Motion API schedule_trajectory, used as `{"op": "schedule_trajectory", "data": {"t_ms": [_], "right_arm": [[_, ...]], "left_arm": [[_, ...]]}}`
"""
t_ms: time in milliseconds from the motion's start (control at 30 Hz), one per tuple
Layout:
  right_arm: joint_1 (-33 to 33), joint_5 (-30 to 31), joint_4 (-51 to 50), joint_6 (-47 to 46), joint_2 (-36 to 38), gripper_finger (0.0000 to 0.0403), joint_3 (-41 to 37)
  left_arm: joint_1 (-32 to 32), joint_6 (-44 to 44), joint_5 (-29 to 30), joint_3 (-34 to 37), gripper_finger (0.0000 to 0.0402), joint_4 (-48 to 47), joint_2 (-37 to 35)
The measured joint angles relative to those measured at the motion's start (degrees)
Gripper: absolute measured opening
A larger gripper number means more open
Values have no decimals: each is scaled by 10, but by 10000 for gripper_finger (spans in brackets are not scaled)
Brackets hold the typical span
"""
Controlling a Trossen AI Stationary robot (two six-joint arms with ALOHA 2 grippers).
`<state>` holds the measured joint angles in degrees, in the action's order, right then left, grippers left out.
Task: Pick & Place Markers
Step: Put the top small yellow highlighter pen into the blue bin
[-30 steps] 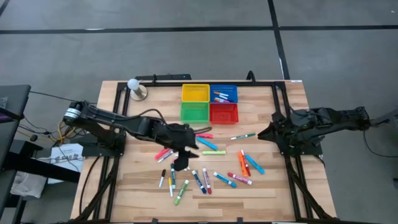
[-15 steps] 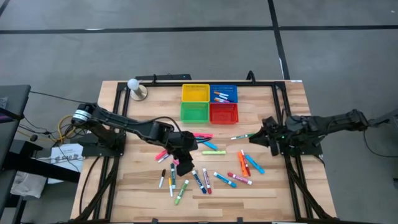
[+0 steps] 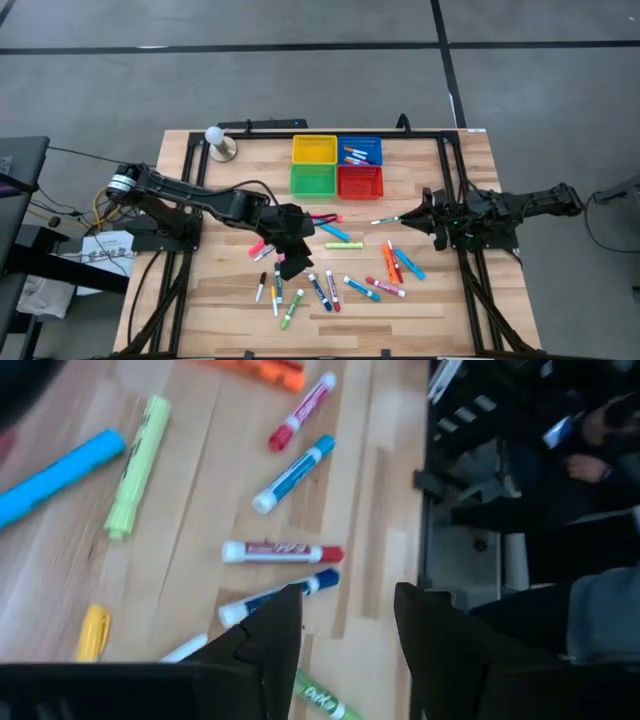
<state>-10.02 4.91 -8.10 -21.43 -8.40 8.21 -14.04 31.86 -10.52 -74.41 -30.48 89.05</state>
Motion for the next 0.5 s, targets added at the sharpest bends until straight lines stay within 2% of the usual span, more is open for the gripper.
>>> {"op": "schedule_trajectory", "data": {"t_ms": [133, 300, 500], "right_arm": [[0, 26, -18, 13, 0, 66, 0], [0, 97, -23, 9, 0, 66, 0], [0, 130, -26, 9, 1, 66, 0]], "left_arm": [[0, 0, 2, 0, 161, 34, -17], [0, -1, 4, 0, 161, 102, -32], [1, -83, 11, 0, 161, 110, -44]]}}
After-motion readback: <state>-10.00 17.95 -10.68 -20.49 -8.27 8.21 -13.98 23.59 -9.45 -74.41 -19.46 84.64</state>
